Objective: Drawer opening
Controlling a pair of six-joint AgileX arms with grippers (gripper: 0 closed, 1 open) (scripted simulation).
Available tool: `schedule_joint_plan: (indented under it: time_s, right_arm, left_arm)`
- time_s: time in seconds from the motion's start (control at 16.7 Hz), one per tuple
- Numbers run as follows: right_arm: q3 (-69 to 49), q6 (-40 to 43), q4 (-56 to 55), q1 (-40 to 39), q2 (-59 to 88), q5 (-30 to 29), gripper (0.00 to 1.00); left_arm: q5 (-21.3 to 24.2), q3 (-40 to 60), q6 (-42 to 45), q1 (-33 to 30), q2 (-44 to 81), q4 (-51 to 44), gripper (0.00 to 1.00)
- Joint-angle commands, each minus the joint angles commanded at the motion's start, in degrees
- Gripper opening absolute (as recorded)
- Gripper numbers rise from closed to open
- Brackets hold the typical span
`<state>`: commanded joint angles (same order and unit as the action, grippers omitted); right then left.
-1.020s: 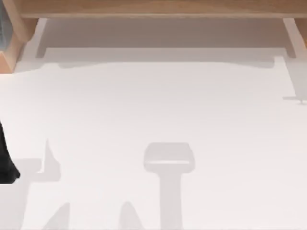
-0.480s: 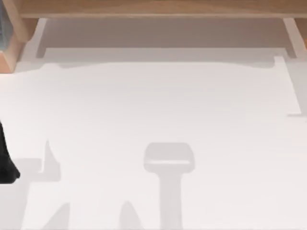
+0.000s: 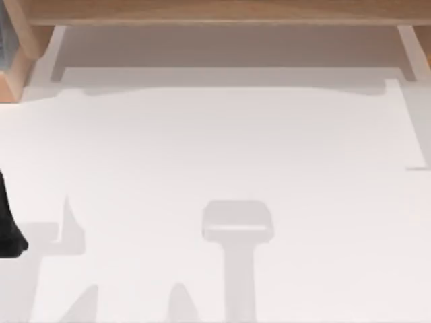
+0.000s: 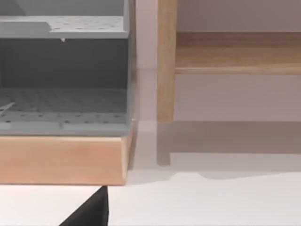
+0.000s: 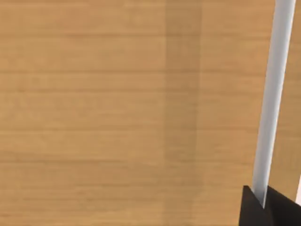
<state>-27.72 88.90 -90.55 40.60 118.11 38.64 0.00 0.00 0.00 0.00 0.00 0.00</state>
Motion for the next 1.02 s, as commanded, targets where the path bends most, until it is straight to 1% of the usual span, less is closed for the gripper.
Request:
schedule_joint_plan:
  time_s: [0.66,0.72,1.02]
  right_arm:
    - [0.00,0.00,0.00,0.00,0.00,0.00,0.98]
    - [0.00,0.00,0.00,0.00,0.00,0.00,1.00]
    - [0.00,0.00,0.00,0.00,0.00,0.00,1.00]
  left_arm:
    - [0.00,0.00,0.00,0.00,0.00,0.00,1.00]
    - [0.00,0.00,0.00,0.00,0.00,0.00,1.00]
    - [0.00,0.00,0.00,0.00,0.00,0.00,1.00]
